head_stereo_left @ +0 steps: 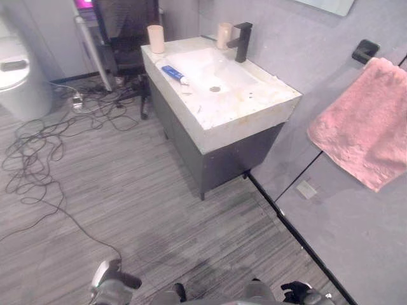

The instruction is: Organize the bathroom.

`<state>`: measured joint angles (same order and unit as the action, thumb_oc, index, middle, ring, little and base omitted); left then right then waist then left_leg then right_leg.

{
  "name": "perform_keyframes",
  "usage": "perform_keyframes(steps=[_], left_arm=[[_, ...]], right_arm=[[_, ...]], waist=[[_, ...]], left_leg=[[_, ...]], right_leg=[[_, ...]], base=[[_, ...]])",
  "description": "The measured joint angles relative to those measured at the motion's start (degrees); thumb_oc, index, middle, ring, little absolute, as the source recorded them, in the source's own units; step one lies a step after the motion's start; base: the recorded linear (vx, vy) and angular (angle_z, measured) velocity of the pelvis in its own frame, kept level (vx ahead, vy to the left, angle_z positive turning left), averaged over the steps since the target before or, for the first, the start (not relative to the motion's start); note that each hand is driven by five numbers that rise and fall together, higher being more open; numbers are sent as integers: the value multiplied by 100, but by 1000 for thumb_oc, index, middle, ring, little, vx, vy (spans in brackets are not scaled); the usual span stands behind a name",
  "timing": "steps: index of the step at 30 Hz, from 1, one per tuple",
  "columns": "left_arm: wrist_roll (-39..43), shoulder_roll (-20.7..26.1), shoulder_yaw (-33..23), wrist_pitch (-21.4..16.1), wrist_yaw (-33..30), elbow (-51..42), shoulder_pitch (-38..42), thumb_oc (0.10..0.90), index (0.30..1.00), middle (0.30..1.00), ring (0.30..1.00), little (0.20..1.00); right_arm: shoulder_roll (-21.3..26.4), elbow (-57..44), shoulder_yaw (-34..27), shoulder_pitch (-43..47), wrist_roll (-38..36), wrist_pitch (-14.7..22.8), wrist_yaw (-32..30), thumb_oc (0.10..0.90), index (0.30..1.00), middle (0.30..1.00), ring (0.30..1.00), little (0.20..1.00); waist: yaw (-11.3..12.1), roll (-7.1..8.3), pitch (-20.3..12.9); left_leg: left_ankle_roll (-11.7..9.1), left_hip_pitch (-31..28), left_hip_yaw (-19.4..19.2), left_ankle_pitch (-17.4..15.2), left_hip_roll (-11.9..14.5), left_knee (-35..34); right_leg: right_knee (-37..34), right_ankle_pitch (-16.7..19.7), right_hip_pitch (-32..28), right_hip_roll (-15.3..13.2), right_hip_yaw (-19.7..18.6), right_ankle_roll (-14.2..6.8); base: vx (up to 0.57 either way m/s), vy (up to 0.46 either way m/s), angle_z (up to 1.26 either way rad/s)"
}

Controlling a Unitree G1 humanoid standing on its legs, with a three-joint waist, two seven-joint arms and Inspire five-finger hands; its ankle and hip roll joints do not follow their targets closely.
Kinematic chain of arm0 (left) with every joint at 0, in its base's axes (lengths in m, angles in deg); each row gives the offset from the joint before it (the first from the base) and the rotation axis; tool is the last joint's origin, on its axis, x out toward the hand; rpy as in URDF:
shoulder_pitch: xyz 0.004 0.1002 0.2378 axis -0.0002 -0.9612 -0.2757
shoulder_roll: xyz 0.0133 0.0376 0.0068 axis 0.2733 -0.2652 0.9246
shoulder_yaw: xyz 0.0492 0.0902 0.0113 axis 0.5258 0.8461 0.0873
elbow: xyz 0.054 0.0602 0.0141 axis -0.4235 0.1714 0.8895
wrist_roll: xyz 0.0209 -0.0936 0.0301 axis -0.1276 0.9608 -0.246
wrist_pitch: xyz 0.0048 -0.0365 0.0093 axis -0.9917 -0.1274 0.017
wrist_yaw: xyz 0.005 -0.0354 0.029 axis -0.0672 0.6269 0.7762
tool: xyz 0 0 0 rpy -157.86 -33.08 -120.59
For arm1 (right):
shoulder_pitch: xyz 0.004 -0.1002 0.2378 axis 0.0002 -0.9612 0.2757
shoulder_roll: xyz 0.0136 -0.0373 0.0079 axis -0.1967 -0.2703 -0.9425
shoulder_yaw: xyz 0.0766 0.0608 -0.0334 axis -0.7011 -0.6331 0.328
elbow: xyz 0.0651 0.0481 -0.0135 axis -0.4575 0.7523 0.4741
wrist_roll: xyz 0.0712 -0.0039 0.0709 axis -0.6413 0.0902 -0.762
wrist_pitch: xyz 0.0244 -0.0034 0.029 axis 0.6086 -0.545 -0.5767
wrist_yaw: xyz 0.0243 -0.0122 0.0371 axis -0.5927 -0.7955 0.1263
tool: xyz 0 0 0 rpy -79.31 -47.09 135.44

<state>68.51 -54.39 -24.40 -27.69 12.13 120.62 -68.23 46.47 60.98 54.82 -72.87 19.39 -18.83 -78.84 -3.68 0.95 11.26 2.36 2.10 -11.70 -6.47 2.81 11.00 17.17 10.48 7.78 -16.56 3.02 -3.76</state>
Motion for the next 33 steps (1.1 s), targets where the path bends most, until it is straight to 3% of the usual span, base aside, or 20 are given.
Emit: perform_keyframes(steps=[1, 3, 4, 5, 6, 8, 9, 10, 12, 14, 15, 16, 17, 19, 21, 23, 24, 27, 29, 33], left_arm=[[-64, 19, -6, 73, -1, 7, -27, 800, 900, 900, 900, 900], [-70, 31, -2, 184, -8, -11, -94, 800, 900, 900, 900, 900], [-68, 2, 6, 264, -24, -53, -87, 800, 900, 900, 900, 900], [-64, 22, 12, 300, -59, -52, 8, 800, 900, 900, 900, 900], [-65, 11, 18, 290, -66, -63, 45, 800, 900, 900, 900, 900], [-65, -67, 17, 257, -153, -224, 60, 800, 900, 900, 900, 900], [-54, -205, 22, 223, -167, -289, 79, 800, 900, 900, 900, 900], [-55, -210, 25, 152, -170, -291, 149, 800, 900, 900, 900, 900], [-68, -338, 61, 36, -171, -321, 300, 800, 900, 900, 900, 900], [-67, -393, 68, 57, -154, -283, 293, 800, 900, 900, 900, 900], [-56, -414, 79, 63, -135, -280, 266, 800, 900, 900, 900, 900], [-49, -408, 68, 67, -121, -273, 221, 800, 900, 900, 900, 900], [-33, -404, 70, 85, -110, -274, 180, 800, 900, 900, 900, 900], [-20, -458, 162, 85, -98, -267, 251, 800, 900, 900, 900, 900], [74, -538, 282, 33, -98, -272, 387, 800, 900, 900, 900, 900], [174, -548, 287, 10, -103, -291, 381, 800, 900, 900, 900, 900], [199, -546, 275, -38, -115, -251, 353, 800, 900, 900, 900, 900], [200, -530, 238, -60, -128, -160, 263, 800, 900, 900, 900, 900], [193, -444, 242, -41, -143, -153, 358, 800, 900, 900, 900, 900], [139, -408, 246, 57, -157, -152, 324, 800, 900, 900, 900, 900]], right_arm=[[13, -13, -5, -38, 22, 43, 16, 800, 900, 900, 900, 900], [-5, -69, 0, -40, -3, 44, 65, 800, 900, 900, 900, 900], [-18, -219, 12, -84, -79, 109, 82, 800, 900, 900, 900, 900], [-40, -226, 15, -64, -206, 185, 87, 800, 900, 900, 900, 900], [-52, -203, 20, -48, -206, 189, 86, 800, 900, 900, 900, 900], [-52, -130, 12, -20, -201, 219, 45, 800, 900, 900, 900, 900], [-25, -116, 14, -14, -214, 217, -29, 800, 900, 900, 900, 900], [-61, -108, 21, -46, -227, 215, -20, 800, 900, 900, 900, 900], [-22, -55, 21, 88, -332, 223, -72, 800, 900, 900, 900, 900], [16, -54, 55, 224, -398, 238, -131, 800, 900, 900, 900, 900], [28, -85, 69, 311, -394, 234, -192, 800, 900, 900, 900, 900], [23, -88, 71, 311, -393, 240, -205, 800, 900, 900, 900, 900], [51, -146, 70, 371, -389, 275, -234, 800, 900, 900, 900, 900], [179, -142, 67, 415, -391, 320, -310, 800, 900, 900, 900, 900], [336, -8, 62, 423, -393, 178, -369, 800, 900, 900, 900, 900], [405, 16, 72, 442, -393, 120, -412, 800, 900, 900, 900, 900], [405, 75, 75, 478, -390, 118, -456, 800, 900, 900, 900, 900], [419, 70, 60, 486, -383, 127, -540, 800, 900, 900, 900, 900], [250, 70, -19, 402, -396, 129, -618, 800, 900, 900, 900, 900], [136, -51, -153, 271, -396, 220, -606, 800, 900, 900, 900, 900]], waist=[[-11, -33, 19], [-55, -133, 43], [-270, -289, 35], [-356, -208, 22], [-383, -129, -6], [-454, 196, -128], [-459, 8, -89], [-435, 123, -126], [-323, 38, -86], [-306, -84, -68], [-356, -239, -77], [-360, -234, -89], [-435, -266, -104], [-567, -402, -170], [-564, -503, -166], [-509, -521, -134], [-462, -483, -109], [-415, -347, 5], [-386, -18, 69], [-193, -186, 175]], left_leg=[[51, -65, -15, 6, -8, -98], [43, -275, -5, 204, 88, -522], [10, -369, 149, 516, 200, -1006], [46, -365, 258, 600, 127, -1150], [44, -366, 275, 632, -17, -1212], [47, -367, 352, 602, -429, -1203], [-469, -159, 450, 490, -325, -732], [-640, 245, 463, 387, -431, 70], [-700, 1288, 419, 403, -264, 2066], [-641, 1622, 479, 350, 0, 2687], [-593, 1567, 521, 337, 371, 2362], [-588, 1309, 437, 352, 557, 1759], [-674, 871, 468, 529, 810, 545], [-915, 478, 866, 907, 1097, -672], [-1106, 420, 1254, 1120, 1257, -980], [-1083, 313, 1411, 1156, 1299, -1020], [-1062, 309, 1517, 1117, 1246, -869], [-1172, 286, 1021, 785, 1046, -520], [-877, 376, 833, 549, 513, -310], [-305, 155, 527, 347, 52, -211]], right_leg=[[46, -115, 24, 69, 2, -73], [31, -648, 18, 671, -213, -322], [-156, -1088, 51, 1514, -273, -225], [-438, -1295, 67, 1807, -248, -40], [-632, -1301, 88, 1826, -180, -17], [-967, -896, 61, 1599, -147, 249], [-946, -1018, -57, 1770, -8, 458], [-1149, -1046, -164, 1595, -46, 507], [-1238, -998, -209, 1525, -33, 672], [-1288, -989, -296, 1606, -31, 690], [-1367, -966, -433, 1693, -52, 633], [-1409, -975, -485, 1723, -91, 618], [-1437, -1009, -547, 1782, -149, 661], [-1437, -1040, -513, 1783, -170, 552], [-1430, -1085, -499, 1786, -173, 454], [-1416, -1081, -582, 1751, -290, 406], [-1377, -1110, -603, 1703, -382, 351], [-1179, -1308, -709, 1367, -569, 49], [-1097, -1333, -738, 781, -466, 6], [-198, -1093, -426, 215, -270, 267]], base=[[71, 71, -49], [63, 54, -7], [40, 26, 39], [-1, -11, 54], [2, -38, 45], [30, -78, 48], [3, -80, 68], [-26, -34, 59], [27, 49, 11], [149, 230, -16], [201, 337, -19], [205, 434, -28], [118, 301, -23], [197, 446, 3], [219, 441, 11], [215, 506, -23], [164, 500, -69], [156, 521, -35], [152, 532, 24], [128, 403, 1]])
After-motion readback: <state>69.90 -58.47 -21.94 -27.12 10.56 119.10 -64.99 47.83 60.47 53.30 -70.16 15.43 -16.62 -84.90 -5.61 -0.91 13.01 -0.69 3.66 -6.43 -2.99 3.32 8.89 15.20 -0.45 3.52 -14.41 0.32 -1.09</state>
